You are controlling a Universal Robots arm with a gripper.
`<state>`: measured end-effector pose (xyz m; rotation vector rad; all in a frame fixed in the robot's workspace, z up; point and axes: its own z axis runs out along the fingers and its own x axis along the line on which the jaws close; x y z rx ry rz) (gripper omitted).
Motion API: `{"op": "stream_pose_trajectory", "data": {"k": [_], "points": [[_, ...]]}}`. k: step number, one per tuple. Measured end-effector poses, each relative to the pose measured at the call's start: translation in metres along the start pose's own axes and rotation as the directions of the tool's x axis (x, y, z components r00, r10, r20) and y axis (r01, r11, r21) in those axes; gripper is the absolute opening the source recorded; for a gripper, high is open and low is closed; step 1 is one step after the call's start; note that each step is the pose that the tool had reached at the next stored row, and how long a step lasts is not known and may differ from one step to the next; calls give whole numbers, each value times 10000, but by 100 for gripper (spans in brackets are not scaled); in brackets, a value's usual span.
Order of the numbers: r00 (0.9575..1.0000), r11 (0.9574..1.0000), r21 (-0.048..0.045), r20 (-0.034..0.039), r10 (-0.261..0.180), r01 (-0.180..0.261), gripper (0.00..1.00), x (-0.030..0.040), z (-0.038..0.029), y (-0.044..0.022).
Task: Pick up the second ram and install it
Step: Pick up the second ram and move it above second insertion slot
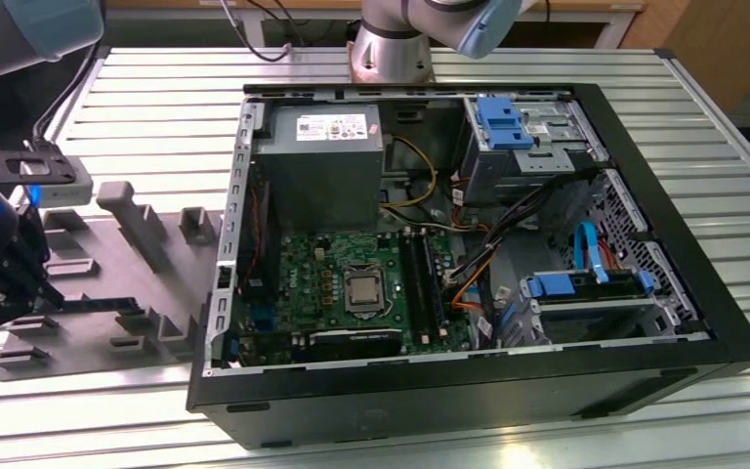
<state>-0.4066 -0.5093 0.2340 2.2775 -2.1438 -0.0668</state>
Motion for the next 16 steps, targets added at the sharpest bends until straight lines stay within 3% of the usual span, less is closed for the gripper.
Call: {"op": "stream_pose_trajectory", "data": {"k": [6, 16], "points": [[10000, 10000, 0, 0, 0, 0, 13, 1, 42, -2], [10000, 10000, 0, 0, 0, 0, 13, 1, 59, -2]]}}
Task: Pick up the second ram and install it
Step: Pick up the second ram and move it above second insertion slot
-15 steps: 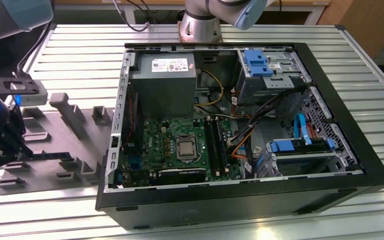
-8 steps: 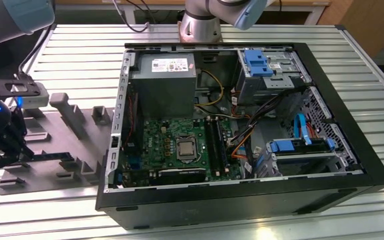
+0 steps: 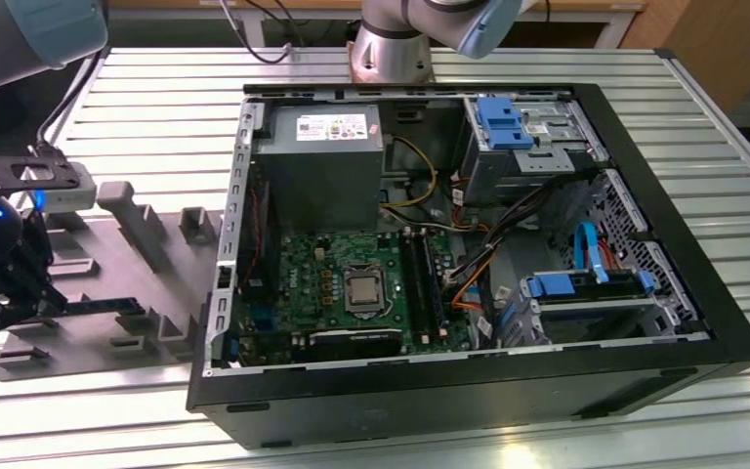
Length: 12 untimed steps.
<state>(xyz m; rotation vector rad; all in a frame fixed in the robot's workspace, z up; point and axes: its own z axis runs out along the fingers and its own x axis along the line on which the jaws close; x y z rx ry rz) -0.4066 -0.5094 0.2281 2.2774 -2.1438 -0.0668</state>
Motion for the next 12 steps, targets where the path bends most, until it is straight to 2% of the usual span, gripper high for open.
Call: {"op": "stream_pose_trajectory", "data": {"k": [12], "points": [[10000, 10000, 0, 0, 0, 0, 12, 0, 5, 0]]}}
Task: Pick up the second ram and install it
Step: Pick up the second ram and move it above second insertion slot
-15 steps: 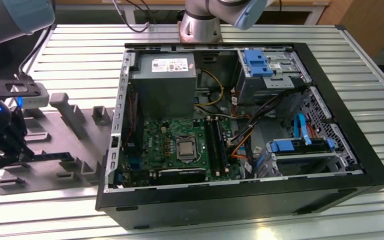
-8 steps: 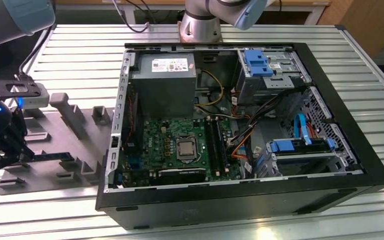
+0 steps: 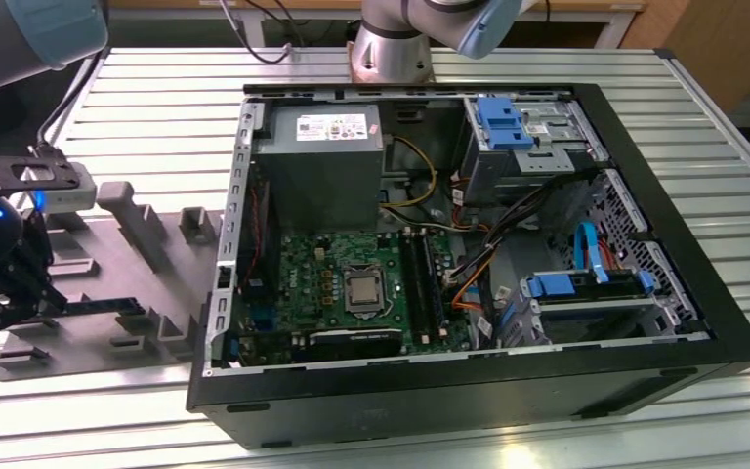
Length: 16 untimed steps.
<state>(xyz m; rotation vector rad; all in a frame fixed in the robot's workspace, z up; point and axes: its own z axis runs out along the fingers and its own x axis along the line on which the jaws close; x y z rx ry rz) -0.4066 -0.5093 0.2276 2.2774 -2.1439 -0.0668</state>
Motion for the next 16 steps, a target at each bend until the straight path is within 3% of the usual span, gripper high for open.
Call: {"op": "stream_pose_trajectory", "data": {"k": [3, 5, 16], "points": [[10000, 10000, 2, 1, -1, 1, 12, 0, -11, 0], [10000, 10000, 2, 1, 0, 0, 12, -1, -52, 2], [10000, 10000, 26, -1, -1, 1, 12, -7, -340, 13]]}}
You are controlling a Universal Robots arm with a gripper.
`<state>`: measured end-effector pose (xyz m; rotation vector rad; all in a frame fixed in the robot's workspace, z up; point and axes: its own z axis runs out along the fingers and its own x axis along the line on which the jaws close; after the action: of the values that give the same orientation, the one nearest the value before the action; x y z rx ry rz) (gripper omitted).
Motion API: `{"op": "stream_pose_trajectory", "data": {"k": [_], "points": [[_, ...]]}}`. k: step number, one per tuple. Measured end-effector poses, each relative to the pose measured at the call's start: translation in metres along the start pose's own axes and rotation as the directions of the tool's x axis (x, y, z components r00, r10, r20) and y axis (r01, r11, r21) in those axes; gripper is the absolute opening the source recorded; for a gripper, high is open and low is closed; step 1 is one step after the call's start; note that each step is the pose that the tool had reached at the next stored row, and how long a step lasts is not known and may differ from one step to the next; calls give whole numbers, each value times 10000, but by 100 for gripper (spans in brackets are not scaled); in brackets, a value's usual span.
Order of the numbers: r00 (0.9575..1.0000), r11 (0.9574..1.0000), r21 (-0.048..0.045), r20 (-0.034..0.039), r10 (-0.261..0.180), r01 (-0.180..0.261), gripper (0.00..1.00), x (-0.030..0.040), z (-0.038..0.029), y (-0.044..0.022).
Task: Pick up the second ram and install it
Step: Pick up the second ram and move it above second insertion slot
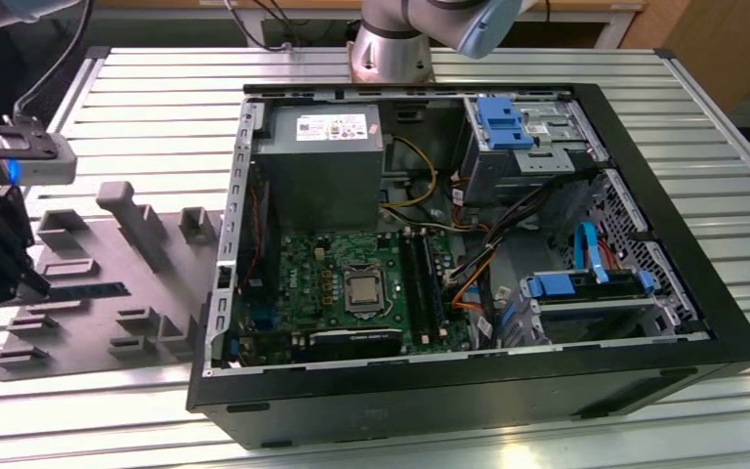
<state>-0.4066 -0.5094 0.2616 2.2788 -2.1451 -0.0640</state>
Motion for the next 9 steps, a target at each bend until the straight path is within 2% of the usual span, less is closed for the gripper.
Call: {"op": "stream_pose_trajectory", "data": {"k": [9], "points": [[10000, 10000, 21, -1, 0, 0, 12, -8, -174, 6]]}}
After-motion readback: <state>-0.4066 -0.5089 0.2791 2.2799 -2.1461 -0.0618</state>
